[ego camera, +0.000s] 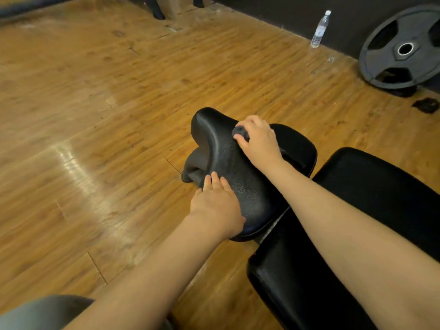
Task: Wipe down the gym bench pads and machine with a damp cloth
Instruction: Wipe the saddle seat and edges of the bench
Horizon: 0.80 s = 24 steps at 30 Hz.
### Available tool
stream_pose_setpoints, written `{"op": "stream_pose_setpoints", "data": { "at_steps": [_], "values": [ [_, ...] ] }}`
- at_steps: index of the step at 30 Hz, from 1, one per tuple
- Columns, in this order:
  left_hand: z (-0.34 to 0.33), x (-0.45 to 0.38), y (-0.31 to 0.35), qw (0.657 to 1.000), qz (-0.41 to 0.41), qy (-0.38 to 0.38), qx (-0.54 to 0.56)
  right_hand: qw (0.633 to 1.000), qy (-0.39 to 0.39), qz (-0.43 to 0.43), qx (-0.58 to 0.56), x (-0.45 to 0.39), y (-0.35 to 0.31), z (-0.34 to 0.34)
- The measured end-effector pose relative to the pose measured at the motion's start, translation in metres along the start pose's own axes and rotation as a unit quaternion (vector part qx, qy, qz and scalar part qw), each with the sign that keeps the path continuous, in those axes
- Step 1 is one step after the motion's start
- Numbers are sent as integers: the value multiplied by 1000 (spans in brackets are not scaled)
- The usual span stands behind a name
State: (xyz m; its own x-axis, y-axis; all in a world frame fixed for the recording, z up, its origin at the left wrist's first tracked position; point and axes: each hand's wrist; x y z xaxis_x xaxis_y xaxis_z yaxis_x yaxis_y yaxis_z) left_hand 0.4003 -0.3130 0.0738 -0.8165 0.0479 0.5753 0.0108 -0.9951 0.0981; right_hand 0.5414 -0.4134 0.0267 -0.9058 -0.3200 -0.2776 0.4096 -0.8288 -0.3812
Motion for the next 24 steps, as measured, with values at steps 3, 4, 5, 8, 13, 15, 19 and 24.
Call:
{"op": "stream_pose_setpoints", "data": {
  "at_steps": [3, 4, 5, 8, 13, 15, 19, 24],
  "values": [
    [3, -9, -2, 1000, -16, 23, -6, 999, -6, -52, 0, -6, -10, -4],
    [3, -12, -2, 999, -18, 24, -12, 999, -17, -38, -14, 0, -12, -1],
    [2, -14, -2, 999, -19, 25, -20, 999, -34, -4, -34, 7, -13, 3],
    [0, -18, -1, 999, -24, 23, -41, 976, -125, 147, -100, 25, -16, 19],
    [2, -21, 0, 998, -20, 13, -56, 958, -183, 211, -57, -28, -39, 5],
    [2, -21, -2, 998, -22, 9, -51, 965, -164, 204, -23, -54, -52, -10],
    [0, -21, -7, 999, -34, 11, -41, 983, -92, 142, 77, -77, -69, -24],
    [0, -21, -5, 999, -39, 11, -35, 984, -144, 98, 45, -20, -62, -2]
  ]
}}
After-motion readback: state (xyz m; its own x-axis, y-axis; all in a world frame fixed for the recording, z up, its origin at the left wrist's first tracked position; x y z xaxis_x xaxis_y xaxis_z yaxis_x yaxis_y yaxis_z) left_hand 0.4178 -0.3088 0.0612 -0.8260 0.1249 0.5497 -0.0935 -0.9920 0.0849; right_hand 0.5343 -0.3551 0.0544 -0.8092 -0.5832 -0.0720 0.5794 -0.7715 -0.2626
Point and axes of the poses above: each hand's wrist, its own x-axis away from the middle knuckle, its own z-axis out of the back of the hand, y = z × x, and after that the axes turned 3 degrees about x, right-handed
